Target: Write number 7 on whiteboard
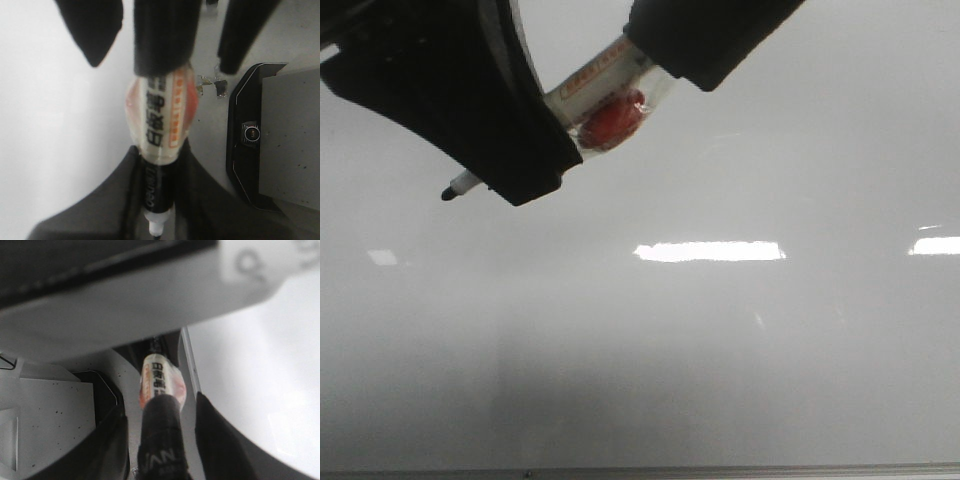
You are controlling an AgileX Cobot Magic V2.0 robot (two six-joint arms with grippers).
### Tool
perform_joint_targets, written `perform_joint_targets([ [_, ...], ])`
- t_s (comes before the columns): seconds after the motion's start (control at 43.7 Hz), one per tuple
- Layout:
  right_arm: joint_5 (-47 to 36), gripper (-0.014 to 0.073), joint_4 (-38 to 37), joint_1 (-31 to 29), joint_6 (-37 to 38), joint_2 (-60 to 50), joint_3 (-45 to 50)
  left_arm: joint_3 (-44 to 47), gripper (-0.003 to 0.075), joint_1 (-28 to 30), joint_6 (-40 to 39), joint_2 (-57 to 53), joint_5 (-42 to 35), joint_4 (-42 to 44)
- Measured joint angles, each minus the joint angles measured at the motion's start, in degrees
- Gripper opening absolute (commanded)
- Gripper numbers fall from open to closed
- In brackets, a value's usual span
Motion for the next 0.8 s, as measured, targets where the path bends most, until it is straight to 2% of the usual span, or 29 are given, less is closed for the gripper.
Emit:
perform_joint_targets([
  [0.252,-0.25,0.0034,0.11,0.0,0.0,0.0,0.0,0.0,0.0,0.0,0.09,0.0,-0.33,0.0],
  [0.32,-0.25,-0.0012,0.11,0.0,0.0,0.0,0.0,0.0,0.0083,0.0,0.09,0.0,-0.33,0.0],
  [0.389,-0.25,-0.005,0.11,0.0,0.0,0.0,0.0,0.0,0.0213,0.0,0.09,0.0,-0.33,0.0],
  [0.48,-0.13,-0.0066,0.23,0.0,0.0,0.0,0.0,0.0,0.0376,0.0,-0.01,0.0,-0.44,0.0],
  [0.549,0.3,-0.0066,0.23,0.0,0.0,0.0,0.0,0.0,0.0436,0.0,-0.65,-0.35,-0.53,0.57],
  [0.709,0.06,-0.0066,-5.58,-1.11,4.32,-1.31,-0.11,0.0,0.0449,1.59,-3.81,-5.35,-0.1,0.5],
  [0.8,-0.03,-0.0066,-10.99,-3.1,10.45,-3.21,-0.11,0.0,0.0449,4.53,-6.24,-10.01,0.27,0.5],
])
